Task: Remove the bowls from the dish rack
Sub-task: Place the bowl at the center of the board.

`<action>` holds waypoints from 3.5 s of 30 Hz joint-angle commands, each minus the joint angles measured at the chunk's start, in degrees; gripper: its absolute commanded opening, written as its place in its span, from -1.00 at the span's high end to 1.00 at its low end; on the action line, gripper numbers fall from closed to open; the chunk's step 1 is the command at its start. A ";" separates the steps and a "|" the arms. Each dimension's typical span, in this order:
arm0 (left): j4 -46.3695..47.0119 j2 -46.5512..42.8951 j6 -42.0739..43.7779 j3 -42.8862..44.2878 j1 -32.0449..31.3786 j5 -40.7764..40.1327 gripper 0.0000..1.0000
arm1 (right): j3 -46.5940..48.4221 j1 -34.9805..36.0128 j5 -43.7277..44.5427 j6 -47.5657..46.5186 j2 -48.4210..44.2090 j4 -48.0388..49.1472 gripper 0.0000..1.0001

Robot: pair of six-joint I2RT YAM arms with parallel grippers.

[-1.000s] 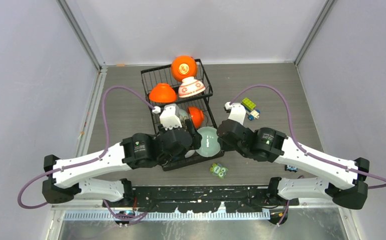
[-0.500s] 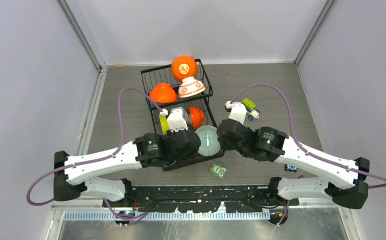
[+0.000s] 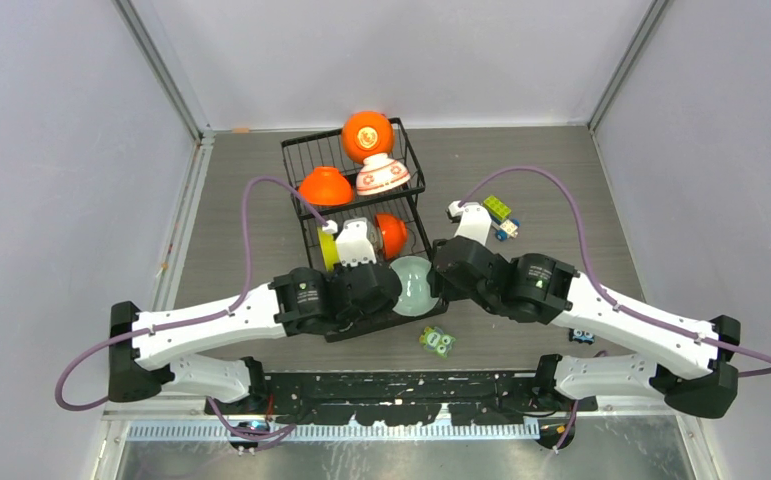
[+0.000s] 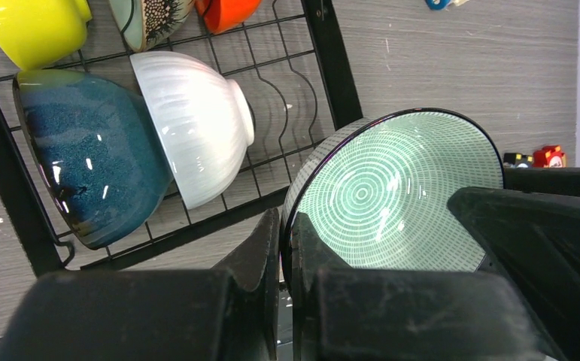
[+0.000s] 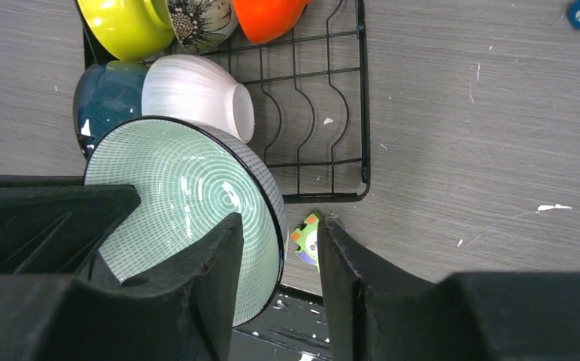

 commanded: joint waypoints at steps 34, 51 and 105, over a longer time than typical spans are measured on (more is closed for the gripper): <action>4.21 -4.65 -1.26 -1.92 0.50 0.58 0.99 | 5.75 -0.96 -2.00 -8.10 7.45 -2.68 0.95; 0.91 -18.66 12.41 -5.49 0.50 0.46 -0.99 | 24.12 -9.22 8.05 -12.50 5.51 -18.47 0.99; -9.31 -56.07 20.93 -24.77 0.50 -12.66 -0.99 | 24.24 -81.14 -16.43 -6.54 53.46 33.12 0.99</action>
